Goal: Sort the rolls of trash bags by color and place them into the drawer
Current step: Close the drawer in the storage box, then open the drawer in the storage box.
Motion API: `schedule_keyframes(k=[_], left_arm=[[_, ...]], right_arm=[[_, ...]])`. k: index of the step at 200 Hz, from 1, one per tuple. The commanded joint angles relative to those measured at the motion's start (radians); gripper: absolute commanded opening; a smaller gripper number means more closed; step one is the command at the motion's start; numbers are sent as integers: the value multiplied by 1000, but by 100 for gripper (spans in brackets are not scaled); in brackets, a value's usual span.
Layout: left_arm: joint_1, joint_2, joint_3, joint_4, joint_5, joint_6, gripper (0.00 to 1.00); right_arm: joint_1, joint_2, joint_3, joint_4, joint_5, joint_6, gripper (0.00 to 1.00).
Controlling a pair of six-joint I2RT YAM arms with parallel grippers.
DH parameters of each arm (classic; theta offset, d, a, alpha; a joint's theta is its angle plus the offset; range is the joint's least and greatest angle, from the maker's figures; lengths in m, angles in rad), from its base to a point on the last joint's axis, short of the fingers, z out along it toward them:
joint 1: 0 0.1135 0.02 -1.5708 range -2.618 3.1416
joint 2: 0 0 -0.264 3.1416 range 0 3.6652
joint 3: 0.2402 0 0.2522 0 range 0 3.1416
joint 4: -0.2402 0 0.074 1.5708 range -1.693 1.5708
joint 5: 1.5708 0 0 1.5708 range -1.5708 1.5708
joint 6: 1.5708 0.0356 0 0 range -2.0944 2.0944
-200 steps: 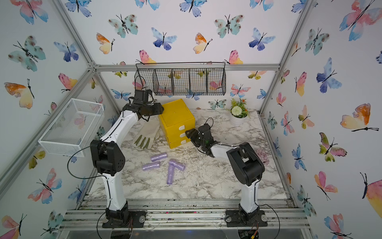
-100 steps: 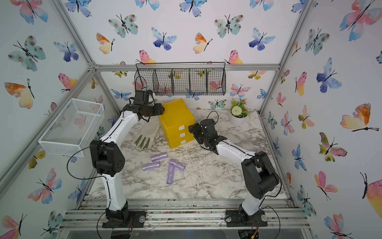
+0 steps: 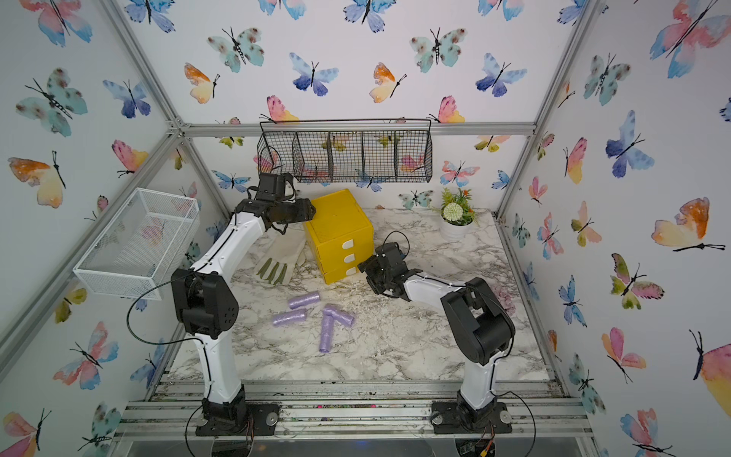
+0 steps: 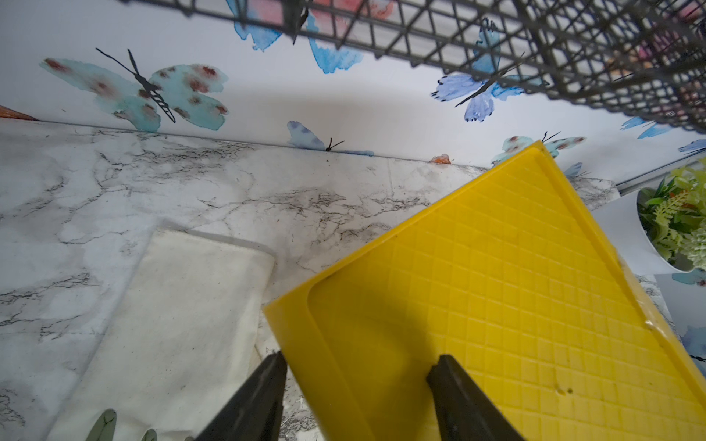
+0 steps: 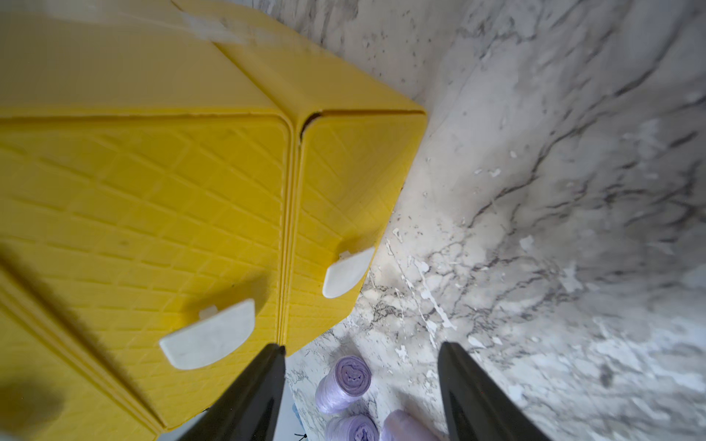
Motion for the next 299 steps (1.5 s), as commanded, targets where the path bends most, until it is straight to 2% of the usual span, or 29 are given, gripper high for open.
schedule_keyframes(k=[1,28,90,158,171,192,214,259,299], left_arm=[[-31,6,-35,-127,43,12,64],[-32,11,-35,-128,50,10,64],[-33,3,-40,-126,52,10,64],[-32,-1,-44,-124,64,7,64],[-33,-3,-45,-123,62,8,64],[-33,-3,-47,-123,62,7,64],[-33,-4,-48,-120,61,6,64],[-31,-7,-50,-120,51,7,64],[-31,-2,-49,-120,53,3,64]], right_arm=[[13,39,43,27,-13,38,68],[25,83,89,27,-6,56,67],[39,156,135,46,14,89,56],[44,206,132,62,42,110,55],[44,211,128,61,41,103,53],[44,193,110,44,48,70,43],[44,163,65,33,56,47,37],[44,108,-24,11,12,16,33],[56,-22,-165,-26,8,-31,33]])
